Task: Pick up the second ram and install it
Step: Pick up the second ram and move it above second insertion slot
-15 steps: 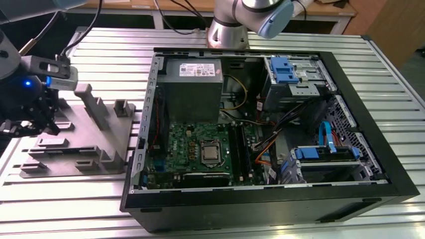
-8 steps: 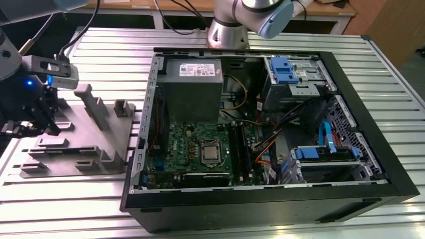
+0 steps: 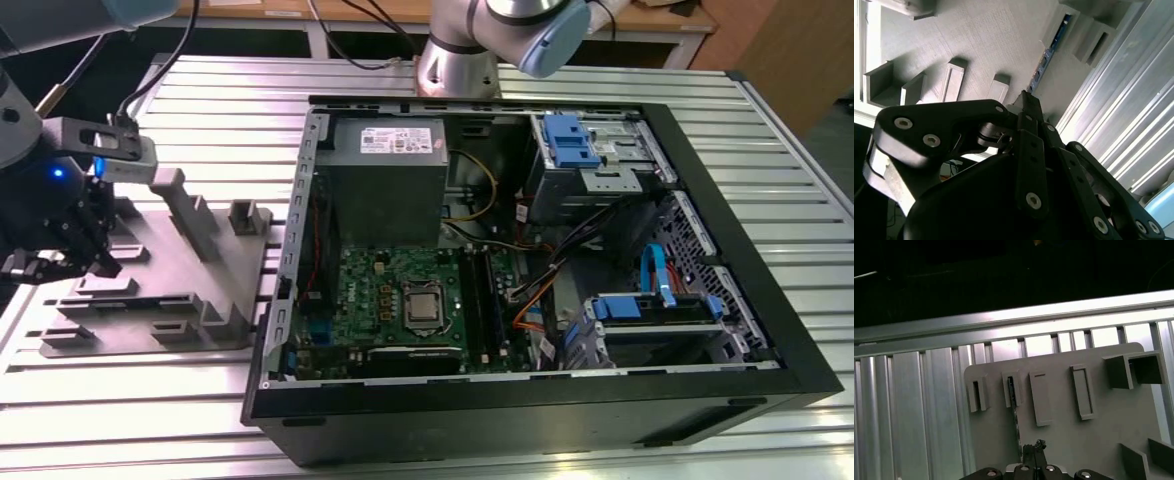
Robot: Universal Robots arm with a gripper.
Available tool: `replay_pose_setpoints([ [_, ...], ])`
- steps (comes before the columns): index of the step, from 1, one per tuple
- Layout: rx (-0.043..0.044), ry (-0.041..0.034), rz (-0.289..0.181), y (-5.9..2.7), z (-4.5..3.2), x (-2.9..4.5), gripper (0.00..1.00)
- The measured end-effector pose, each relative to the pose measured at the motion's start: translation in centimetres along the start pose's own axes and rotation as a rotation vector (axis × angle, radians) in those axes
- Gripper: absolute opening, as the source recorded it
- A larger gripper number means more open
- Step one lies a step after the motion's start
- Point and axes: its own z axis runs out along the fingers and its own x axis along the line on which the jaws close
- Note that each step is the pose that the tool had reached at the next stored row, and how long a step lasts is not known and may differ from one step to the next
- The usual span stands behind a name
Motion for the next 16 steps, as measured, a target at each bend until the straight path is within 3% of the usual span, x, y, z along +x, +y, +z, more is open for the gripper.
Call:
replay_pose_setpoints([
  [16, 0.0002, 0.0, -0.004, -0.1, 0.7, 0.31, 0.1],
])
